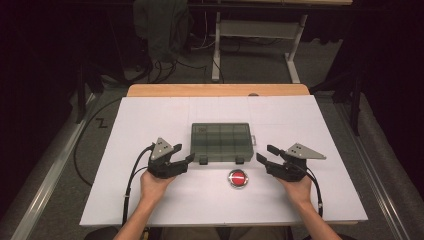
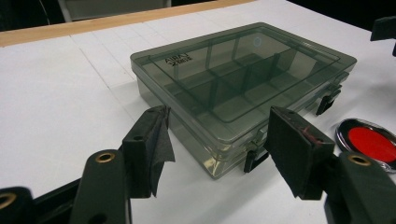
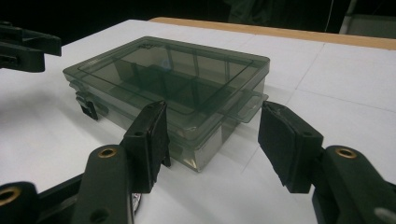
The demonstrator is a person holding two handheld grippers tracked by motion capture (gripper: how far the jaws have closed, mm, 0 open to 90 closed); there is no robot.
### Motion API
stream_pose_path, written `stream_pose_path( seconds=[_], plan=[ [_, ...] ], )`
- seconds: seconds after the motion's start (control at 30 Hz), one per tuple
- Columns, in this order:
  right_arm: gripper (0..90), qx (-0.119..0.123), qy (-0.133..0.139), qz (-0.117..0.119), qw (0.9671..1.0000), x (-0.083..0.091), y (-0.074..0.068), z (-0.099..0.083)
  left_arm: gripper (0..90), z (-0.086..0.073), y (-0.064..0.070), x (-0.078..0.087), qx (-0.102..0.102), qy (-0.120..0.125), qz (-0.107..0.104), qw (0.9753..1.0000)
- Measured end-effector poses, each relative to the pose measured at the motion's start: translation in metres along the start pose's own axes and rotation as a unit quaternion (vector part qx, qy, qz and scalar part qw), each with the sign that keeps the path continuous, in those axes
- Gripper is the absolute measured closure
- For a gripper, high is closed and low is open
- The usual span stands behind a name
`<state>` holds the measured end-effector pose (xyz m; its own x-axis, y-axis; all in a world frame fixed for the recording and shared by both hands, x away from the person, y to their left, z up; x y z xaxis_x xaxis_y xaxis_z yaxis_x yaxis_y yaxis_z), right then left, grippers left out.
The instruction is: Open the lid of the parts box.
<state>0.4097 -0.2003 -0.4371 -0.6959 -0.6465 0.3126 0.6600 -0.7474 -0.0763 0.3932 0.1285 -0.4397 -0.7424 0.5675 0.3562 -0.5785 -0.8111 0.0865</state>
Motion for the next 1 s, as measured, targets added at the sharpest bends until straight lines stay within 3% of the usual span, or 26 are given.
stream_pose_path(
  seconds=[0.27,0.33,0.8,1.0],
  plan=[
    [44.7,0.0,-0.007,0.006,1.0,-0.008,-0.004,0.003,39.6,0.005,0.003,-0.006,-0.006,0.001,-0.001,1.0],
    [44.9,0.001,-0.01,0.007,0.9999,-0.01,-0.005,0.004,39.5,0.005,0.004,-0.008,0.001,0.001,-0.005,1.0],
    [51.9,-0.001,-0.051,0.01,0.9987,-0.013,-0.005,0.006,40.9,0.005,0.001,-0.005,-0.004,-0.028,0.001,0.9996],
    [54.1,-0.006,-0.082,0.013,0.9965,-0.011,-0.002,0.005,45.0,0.006,-0.001,-0.002,-0.013,-0.045,0.008,0.9989]
  ],
)
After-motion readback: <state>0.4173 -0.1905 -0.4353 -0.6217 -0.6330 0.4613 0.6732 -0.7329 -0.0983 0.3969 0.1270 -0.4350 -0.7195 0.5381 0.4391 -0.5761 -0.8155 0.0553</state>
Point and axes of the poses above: each handheld gripper's, and its own axes: x roughly backward along the jaws, z roughly out of its top, y roughly to its right, the point moved 5 cm from there along -x, roughly forward along the jaws, and after that the axes turned 3 degrees about y, right-handed, at the moved point
